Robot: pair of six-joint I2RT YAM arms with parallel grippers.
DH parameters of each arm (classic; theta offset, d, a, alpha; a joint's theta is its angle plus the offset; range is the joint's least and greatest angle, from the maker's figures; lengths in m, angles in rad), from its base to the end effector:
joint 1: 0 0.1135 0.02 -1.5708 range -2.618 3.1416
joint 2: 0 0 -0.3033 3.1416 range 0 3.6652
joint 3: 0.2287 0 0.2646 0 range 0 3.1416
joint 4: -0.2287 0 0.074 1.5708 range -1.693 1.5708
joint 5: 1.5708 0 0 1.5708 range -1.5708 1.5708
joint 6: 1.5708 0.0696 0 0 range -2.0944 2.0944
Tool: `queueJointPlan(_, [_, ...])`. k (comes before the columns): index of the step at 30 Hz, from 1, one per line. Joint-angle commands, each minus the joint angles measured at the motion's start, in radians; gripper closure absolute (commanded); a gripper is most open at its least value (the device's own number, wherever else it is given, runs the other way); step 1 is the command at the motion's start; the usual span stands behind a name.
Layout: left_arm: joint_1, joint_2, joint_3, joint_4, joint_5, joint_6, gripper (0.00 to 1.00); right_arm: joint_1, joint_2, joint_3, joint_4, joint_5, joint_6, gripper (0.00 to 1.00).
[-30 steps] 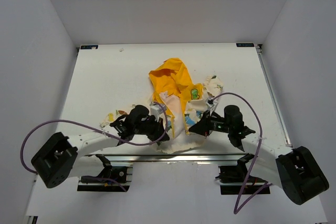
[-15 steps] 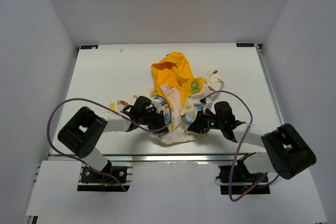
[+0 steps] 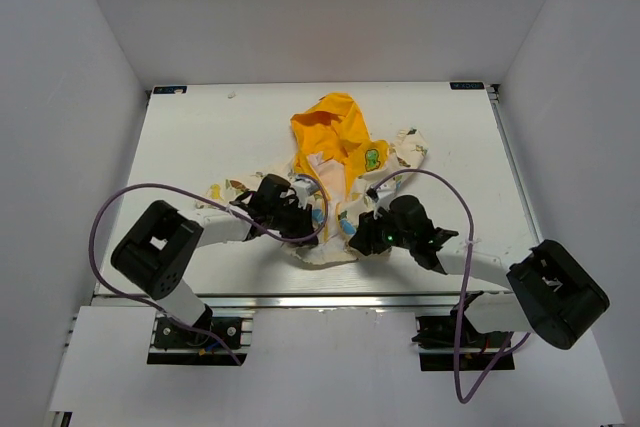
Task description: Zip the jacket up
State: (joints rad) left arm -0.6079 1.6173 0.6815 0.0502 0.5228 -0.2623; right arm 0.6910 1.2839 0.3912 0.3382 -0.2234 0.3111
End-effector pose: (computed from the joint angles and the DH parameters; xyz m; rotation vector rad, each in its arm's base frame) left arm 0.2430 -0.2114 0.1406 0.6794 2.4749 -1.0039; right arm 0.1930 0.1796 0.1666 -0.5553 2.1537 0.8122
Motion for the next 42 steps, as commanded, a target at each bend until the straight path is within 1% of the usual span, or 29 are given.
queueJointPlan(1, [0.005, -0.072, -0.019, -0.118, -0.081, 0.005, 0.85, 0.015, -0.031, 0.031, -0.018, 0.144, 0.022, 0.51])
queueJointPlan(2, [0.005, -0.082, -0.022, -0.121, -0.084, 0.003, 0.81, 0.016, -0.029, 0.032, -0.018, 0.145, 0.025, 0.5])
queueJointPlan(3, [0.005, -0.092, -0.023, -0.124, -0.086, -0.003, 0.7, 0.018, -0.028, 0.038, -0.018, 0.142, 0.031, 0.5])
queueJointPlan(4, [0.005, -0.112, -0.028, -0.124, -0.086, -0.005, 0.66, 0.021, -0.023, 0.041, -0.018, 0.133, 0.029, 0.49])
queueJointPlan(5, [0.005, -0.123, -0.027, -0.124, -0.086, -0.009, 0.57, 0.024, -0.012, 0.046, -0.018, 0.125, 0.031, 0.49])
queueJointPlan(6, [0.005, -0.131, -0.028, -0.127, -0.089, -0.011, 0.57, 0.028, -0.005, 0.049, -0.019, 0.124, 0.031, 0.48])
queueJointPlan(7, [0.005, -0.14, -0.027, -0.13, -0.092, -0.012, 0.47, 0.041, 0.003, 0.06, -0.024, 0.122, 0.029, 0.48])
queueJointPlan(9, [0.003, -0.165, -0.019, -0.144, -0.099, -0.017, 0.42, 0.056, 0.02, 0.067, -0.034, 0.151, 0.033, 0.48])
queueJointPlan(10, [0.003, -0.171, -0.016, -0.148, -0.107, -0.015, 0.34, 0.076, 0.025, 0.077, -0.039, 0.165, 0.033, 0.48])
queueJointPlan(11, [0.003, -0.181, -0.008, -0.154, -0.115, -0.015, 0.31, 0.084, 0.031, 0.083, -0.045, 0.18, 0.036, 0.47])
queueJointPlan(13, [0.003, -0.185, -0.002, -0.168, -0.133, -0.017, 0.27, 0.105, 0.035, 0.095, -0.064, 0.217, 0.037, 0.47])
queueJointPlan(14, [0.003, -0.186, 0.004, -0.173, -0.138, -0.02, 0.27, 0.111, 0.038, 0.104, -0.065, 0.217, 0.04, 0.47])
queueJointPlan(15, [0.003, -0.188, 0.012, -0.184, -0.141, -0.022, 0.26, 0.117, 0.041, 0.107, -0.073, 0.267, 0.046, 0.46])
queueJointPlan(18, [-0.006, -0.191, 0.038, -0.219, -0.178, -0.034, 0.26, 0.134, 0.054, 0.126, -0.105, 0.321, 0.08, 0.46])
queueJointPlan(21, [-0.015, -0.203, 0.058, -0.254, -0.219, -0.043, 0.24, 0.139, 0.069, 0.136, -0.119, 0.352, 0.106, 0.46])
queueJointPlan(22, [-0.016, -0.206, 0.061, -0.259, -0.225, -0.046, 0.21, 0.139, 0.074, 0.138, -0.119, 0.346, 0.106, 0.45])
queueJointPlan(24, [-0.02, -0.212, 0.066, -0.273, -0.25, -0.058, 0.2, 0.14, 0.081, 0.149, -0.125, 0.334, 0.108, 0.45])
queueJointPlan(27, [-0.023, -0.211, 0.075, -0.289, -0.277, -0.067, 0.2, 0.146, 0.083, 0.156, -0.125, 0.314, 0.106, 0.45])
queueJointPlan(29, [-0.024, -0.203, 0.082, -0.299, -0.29, -0.068, 0.22, 0.151, 0.083, 0.156, -0.117, 0.305, 0.106, 0.45])
queueJointPlan(33, [-0.026, -0.197, 0.078, -0.297, -0.314, -0.074, 0.32, 0.156, 0.086, 0.163, -0.113, 0.262, 0.097, 0.45])
queueJointPlan(36, [-0.026, -0.183, 0.079, -0.286, -0.319, -0.075, 0.36, 0.156, 0.084, 0.164, -0.105, 0.24, 0.082, 0.45])
queueJointPlan(38, [-0.026, -0.166, 0.082, -0.276, -0.319, -0.077, 0.39, 0.156, 0.08, 0.166, -0.107, 0.234, 0.079, 0.45])
queueJointPlan(42, [-0.026, -0.139, 0.098, -0.257, -0.303, -0.077, 0.4, 0.157, 0.075, 0.17, -0.116, 0.246, 0.075, 0.45])
